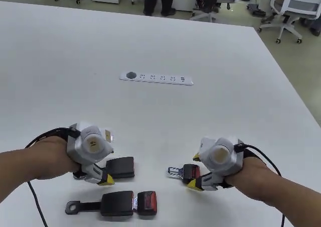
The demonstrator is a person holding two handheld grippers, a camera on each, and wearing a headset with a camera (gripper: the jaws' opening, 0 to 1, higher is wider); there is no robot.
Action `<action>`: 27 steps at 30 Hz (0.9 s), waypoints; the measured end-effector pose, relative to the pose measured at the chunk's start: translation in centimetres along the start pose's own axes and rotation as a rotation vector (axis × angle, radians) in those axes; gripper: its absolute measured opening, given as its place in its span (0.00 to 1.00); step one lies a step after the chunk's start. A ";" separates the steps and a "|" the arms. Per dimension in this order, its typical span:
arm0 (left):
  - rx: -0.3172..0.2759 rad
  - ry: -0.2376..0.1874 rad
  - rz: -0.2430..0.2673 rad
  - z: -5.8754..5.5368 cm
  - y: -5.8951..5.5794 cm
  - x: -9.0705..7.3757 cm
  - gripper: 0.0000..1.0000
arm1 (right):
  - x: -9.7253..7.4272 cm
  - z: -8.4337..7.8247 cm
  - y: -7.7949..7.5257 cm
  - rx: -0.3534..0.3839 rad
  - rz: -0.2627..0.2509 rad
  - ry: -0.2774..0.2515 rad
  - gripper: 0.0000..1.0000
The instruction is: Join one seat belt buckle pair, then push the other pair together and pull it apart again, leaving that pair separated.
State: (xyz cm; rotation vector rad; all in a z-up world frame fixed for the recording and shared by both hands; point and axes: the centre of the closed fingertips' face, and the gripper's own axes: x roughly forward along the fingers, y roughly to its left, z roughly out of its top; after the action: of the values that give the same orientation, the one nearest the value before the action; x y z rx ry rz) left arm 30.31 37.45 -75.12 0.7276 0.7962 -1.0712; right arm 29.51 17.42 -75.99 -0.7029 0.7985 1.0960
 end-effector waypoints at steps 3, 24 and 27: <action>-0.060 -0.045 0.047 0.1 0.2 -1.1 0.54 | -0.1 0.2 0.3 0.044 -0.025 -0.029 0.50; -0.356 -0.205 0.155 -3.9 -4.8 -7.1 1.00 | -4.5 -0.1 4.4 0.234 -0.103 -0.226 0.76; -0.386 -0.192 0.153 -4.9 -5.4 -7.4 1.00 | -4.7 -0.8 4.9 0.267 -0.108 -0.236 0.78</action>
State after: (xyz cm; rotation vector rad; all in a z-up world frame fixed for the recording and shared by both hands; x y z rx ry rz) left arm 22.25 43.25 -72.11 0.3459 0.7413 -0.8039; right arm 23.54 15.99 -73.00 -0.3791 0.6796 0.9326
